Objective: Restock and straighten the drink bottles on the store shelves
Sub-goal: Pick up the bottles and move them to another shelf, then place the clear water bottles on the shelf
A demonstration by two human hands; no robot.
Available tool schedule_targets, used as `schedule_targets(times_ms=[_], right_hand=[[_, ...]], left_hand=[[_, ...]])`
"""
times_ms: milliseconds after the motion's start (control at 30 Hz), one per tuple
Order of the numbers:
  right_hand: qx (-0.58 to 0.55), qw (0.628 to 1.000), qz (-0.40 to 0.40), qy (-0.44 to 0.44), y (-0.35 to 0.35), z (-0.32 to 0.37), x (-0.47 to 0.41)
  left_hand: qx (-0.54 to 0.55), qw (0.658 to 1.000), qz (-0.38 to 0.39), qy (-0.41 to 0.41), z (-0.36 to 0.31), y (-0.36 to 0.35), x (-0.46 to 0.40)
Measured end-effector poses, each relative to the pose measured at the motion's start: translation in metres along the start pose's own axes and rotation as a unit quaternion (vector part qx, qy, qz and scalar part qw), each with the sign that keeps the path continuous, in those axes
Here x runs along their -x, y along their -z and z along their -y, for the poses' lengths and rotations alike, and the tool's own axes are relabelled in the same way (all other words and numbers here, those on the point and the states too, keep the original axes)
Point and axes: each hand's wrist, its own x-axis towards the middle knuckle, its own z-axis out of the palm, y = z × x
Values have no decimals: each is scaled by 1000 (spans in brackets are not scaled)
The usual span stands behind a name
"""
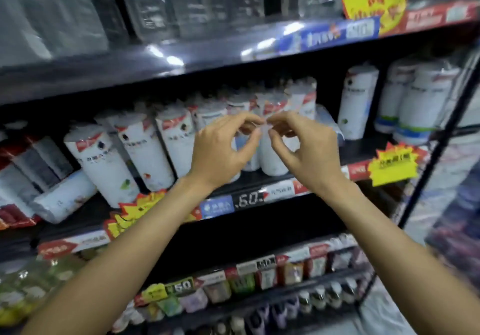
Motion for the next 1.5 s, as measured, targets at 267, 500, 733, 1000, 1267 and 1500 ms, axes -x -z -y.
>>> schedule_targets(times_ms=[267,500,733,1000,1267,1500], right_hand=[[2,970,211,-122,59,-113,105],[20,945,255,-204,100,-184,153],[59,927,272,-250,97,-225,181],[29,929,281,-238,31,-274,239],[-1,945,256,-205,-54,-341,241],[156,958,167,-173,-104,-405,218]], left_hand=[[137,962,144,187,-31,-136,43],[122,933,199,273,-52,-228,74],[27,891,298,342,-35,-281,96],[94,908,136,385,19,-346,147],[102,927,73,353,106,-405,145],[-75,972,37,219,154,-469,115]])
